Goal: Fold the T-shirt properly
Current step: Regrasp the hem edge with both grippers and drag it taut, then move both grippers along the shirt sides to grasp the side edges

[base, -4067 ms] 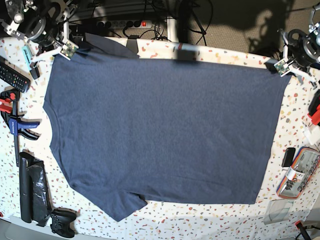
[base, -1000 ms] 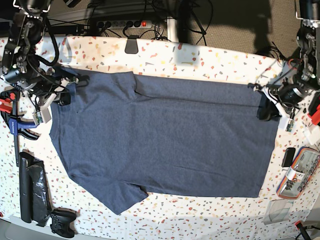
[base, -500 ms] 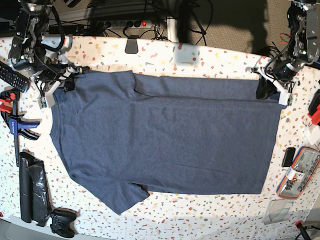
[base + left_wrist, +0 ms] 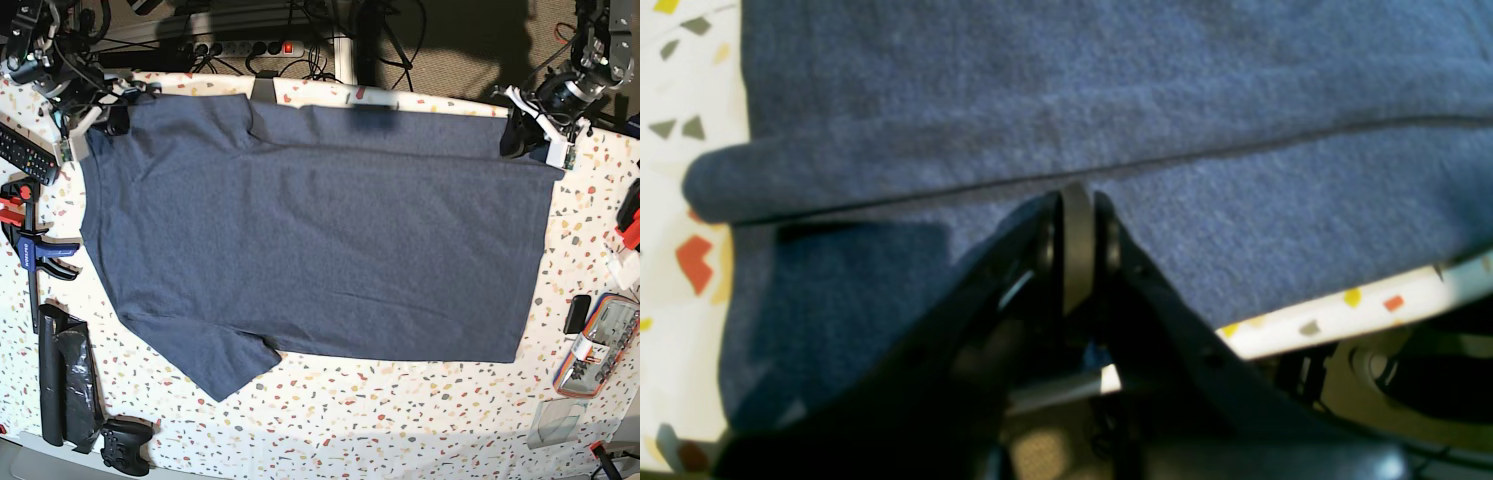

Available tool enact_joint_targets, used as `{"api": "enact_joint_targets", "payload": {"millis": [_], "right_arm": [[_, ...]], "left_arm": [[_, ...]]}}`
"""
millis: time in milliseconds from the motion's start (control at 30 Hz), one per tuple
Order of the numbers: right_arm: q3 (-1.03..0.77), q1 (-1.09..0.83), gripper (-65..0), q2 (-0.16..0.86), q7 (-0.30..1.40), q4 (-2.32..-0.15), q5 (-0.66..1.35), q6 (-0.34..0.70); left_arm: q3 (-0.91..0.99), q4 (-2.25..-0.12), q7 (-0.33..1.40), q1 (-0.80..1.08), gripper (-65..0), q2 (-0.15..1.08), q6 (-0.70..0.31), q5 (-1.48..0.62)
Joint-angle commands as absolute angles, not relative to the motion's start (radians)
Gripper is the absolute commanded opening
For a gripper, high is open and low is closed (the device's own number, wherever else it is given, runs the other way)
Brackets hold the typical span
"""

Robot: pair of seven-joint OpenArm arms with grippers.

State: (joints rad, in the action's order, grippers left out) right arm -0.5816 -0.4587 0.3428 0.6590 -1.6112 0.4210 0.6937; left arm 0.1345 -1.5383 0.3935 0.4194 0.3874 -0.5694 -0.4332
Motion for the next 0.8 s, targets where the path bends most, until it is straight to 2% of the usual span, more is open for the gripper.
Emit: {"api": "enact_joint_targets", "payload": {"millis": [0, 167, 367, 600, 633, 667, 733, 767], "right_arm": [[-0.604, -0.469, -65.0, 0.358, 0.656, -1.628, 0.412, 0.698], [-0.641, -0.468, -65.0, 0.366, 0.654, -1.636, 0.462, 0.698], [-0.641, -0.465, -65.0, 0.386, 0.655, -1.727, 0.479, 0.698], [-0.641, -0.359, -65.0, 0.393, 0.667, -1.762, 0.498, 0.698], [-0.641, -0.334, -62.8, 0.393, 0.676, -1.762, 0.499, 0.698], [-0.641, -0.310, -56.3, 0.393, 0.684, -1.761, 0.499, 0.698], [-0.641, -0.267, -44.0, 0.393, 0.701, -1.761, 0.499, 0.698], [-0.641, -0.251, -40.1, 0.394, 0.706, -1.761, 0.499, 0.698]], "left_arm": [[0.144, -1.547, 0.438, 0.437, -65.0, 0.397, -0.570, -0.408], [0.186, -1.607, 0.440, 0.440, -65.0, 0.397, -0.570, -0.409], [0.262, -1.798, 0.440, 0.434, -65.0, 0.402, -0.569, -0.408], [0.307, -1.850, 0.432, 0.302, -65.0, 0.402, -0.569, -0.410], [0.306, -1.846, 0.432, 0.277, -65.0, 0.402, -0.569, -0.410], [0.306, -1.840, 0.432, 0.253, -65.0, 0.402, -0.569, -0.409], [0.306, -1.821, 0.431, 0.200, -55.1, 0.401, -0.569, -0.411], [0.306, -1.803, 0.426, 0.171, -50.1, 0.399, -0.569, -0.413]]}}
